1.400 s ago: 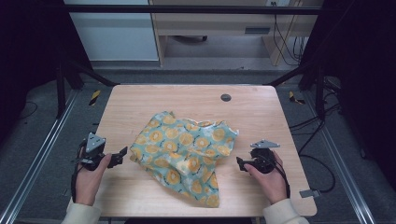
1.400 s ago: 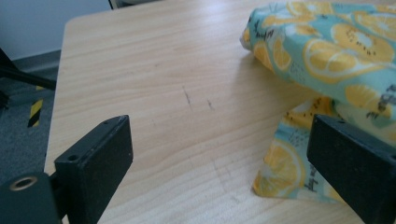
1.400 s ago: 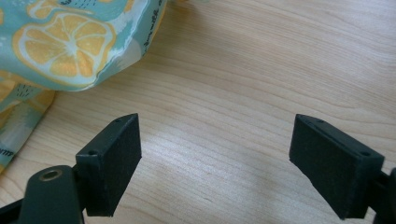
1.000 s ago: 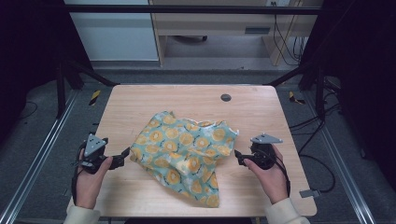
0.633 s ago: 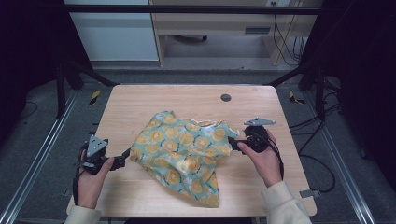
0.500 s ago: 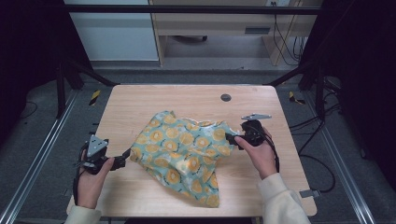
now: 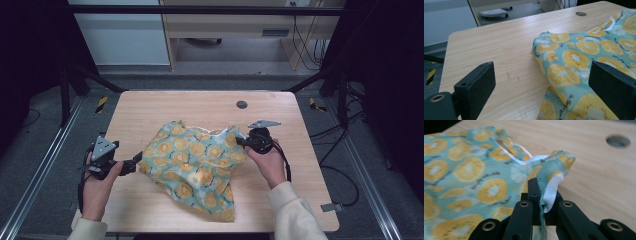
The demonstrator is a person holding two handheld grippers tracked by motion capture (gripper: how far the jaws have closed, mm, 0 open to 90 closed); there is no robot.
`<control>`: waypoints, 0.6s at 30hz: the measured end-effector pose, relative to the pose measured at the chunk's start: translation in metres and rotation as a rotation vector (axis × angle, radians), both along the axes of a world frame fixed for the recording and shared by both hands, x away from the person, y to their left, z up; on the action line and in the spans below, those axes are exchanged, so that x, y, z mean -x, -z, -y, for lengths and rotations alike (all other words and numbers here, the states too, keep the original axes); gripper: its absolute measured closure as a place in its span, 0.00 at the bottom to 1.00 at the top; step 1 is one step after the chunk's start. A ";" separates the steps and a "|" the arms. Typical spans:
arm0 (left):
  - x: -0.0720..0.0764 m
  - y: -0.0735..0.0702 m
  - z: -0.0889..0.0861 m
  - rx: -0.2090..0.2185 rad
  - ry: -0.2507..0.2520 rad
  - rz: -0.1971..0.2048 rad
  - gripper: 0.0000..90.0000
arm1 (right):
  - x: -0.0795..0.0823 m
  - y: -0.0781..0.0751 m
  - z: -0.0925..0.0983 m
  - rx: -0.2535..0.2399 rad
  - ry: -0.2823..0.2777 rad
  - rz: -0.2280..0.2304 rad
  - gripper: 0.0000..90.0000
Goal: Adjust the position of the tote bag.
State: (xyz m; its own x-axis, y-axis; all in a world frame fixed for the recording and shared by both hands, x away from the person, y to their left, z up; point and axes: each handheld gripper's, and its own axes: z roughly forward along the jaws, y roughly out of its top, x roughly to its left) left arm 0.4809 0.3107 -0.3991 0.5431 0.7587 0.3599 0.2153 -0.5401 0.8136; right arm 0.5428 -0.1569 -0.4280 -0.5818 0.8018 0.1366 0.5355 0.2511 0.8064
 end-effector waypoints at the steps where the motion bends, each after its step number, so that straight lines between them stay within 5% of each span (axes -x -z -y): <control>1: 0.000 0.000 0.000 0.000 0.000 0.000 0.09 | 0.003 -0.004 -0.003 0.009 -0.024 0.027 0.96; 8: -0.036 -0.003 0.017 0.016 0.031 -0.108 0.09 | 0.016 -0.016 -0.019 0.071 -0.097 0.090 0.94; 13: -0.064 0.001 0.027 -0.039 0.075 -0.175 0.09 | 0.016 -0.016 -0.023 0.069 -0.114 0.098 0.93; 18: -0.074 0.013 0.033 -0.037 0.093 -0.256 0.09 | 0.016 -0.015 -0.022 0.080 -0.119 0.104 0.92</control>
